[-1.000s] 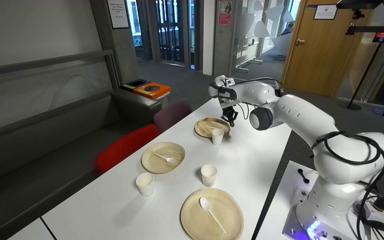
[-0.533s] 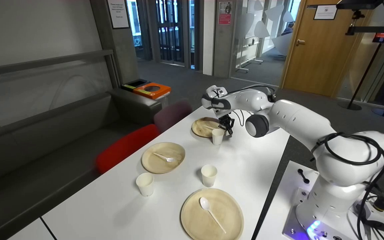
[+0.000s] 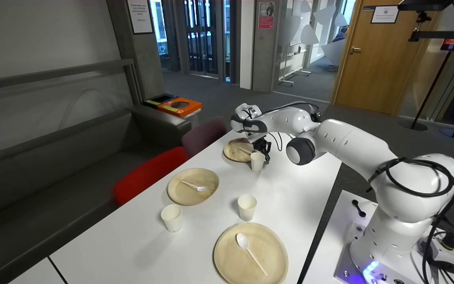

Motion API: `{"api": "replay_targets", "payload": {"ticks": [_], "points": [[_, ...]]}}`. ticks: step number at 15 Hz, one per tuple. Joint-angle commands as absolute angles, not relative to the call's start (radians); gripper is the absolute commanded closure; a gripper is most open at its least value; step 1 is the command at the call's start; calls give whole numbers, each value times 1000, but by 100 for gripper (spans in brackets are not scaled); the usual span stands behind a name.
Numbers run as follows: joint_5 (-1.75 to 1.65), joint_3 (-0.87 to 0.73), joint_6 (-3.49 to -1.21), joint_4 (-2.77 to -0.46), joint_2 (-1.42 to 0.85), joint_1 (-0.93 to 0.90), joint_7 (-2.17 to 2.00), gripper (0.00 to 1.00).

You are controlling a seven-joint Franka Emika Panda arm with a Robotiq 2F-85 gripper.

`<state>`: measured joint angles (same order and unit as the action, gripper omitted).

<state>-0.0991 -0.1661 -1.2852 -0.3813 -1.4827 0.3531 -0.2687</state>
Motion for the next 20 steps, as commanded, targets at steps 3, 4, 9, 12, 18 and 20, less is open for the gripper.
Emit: {"api": "replay_targets", "payload": {"ticks": [3, 4, 9, 12, 18, 20], "points": [[-89, -167, -1289, -373, -1483, 365, -348, 100], [-87, -167, -1296, -372, -1483, 370, -362, 100], [-70, -167, -1291, -351, -1483, 410, -417, 100], [-62, -166, -1312, -377, -1466, 426, -436, 100], [-17, -150, -1385, -373, -1460, 443, -486, 100], [-7, -148, -1402, -375, -1455, 444, -498, 100]]}}
